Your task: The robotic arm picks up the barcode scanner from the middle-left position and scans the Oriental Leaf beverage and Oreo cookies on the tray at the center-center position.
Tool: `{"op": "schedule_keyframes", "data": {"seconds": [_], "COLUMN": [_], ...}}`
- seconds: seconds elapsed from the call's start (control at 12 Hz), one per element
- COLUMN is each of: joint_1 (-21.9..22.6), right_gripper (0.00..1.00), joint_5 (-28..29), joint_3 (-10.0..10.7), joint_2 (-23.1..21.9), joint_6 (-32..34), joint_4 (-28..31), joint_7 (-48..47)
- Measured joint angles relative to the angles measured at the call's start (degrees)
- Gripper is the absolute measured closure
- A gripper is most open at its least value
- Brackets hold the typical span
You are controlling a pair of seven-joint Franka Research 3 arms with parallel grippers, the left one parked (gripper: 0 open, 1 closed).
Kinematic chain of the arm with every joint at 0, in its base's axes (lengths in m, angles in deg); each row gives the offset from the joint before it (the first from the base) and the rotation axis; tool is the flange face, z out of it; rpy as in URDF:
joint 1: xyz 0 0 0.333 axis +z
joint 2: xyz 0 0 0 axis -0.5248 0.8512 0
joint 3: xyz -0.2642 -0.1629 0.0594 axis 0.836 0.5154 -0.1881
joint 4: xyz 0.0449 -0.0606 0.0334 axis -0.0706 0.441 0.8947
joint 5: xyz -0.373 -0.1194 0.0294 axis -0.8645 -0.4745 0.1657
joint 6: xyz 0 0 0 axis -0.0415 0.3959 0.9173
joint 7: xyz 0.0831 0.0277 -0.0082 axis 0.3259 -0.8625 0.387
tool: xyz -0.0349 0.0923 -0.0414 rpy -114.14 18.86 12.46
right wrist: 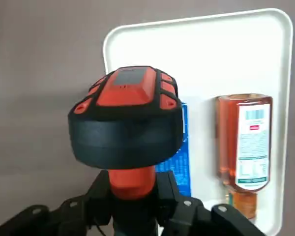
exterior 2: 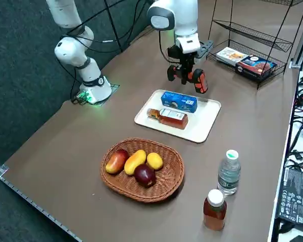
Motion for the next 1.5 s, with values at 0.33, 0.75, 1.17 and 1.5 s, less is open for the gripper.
{"op": "schedule_keyframes", "data": {"seconds": [0.33, 0.75, 1.17, 1.5], "joint_1": [-2.8, -4.3, -3.9, -3.3], "right_gripper": [0.57, 0.57, 0.57, 0.57], "joint_5": [0.0, 0.0, 0.0, 0.1], "joint_3": [0.0, -0.1, -1.0, -1.4], "joint_2": [0.0, 0.1, 0.7, 0.7], "joint_6": [3.3, 5.2, 5.3, 5.3], "joint_4": [0.0, 0.1, 0.3, 0.3], "joint_7": [4.6, 6.6, 6.6, 6.6]}}
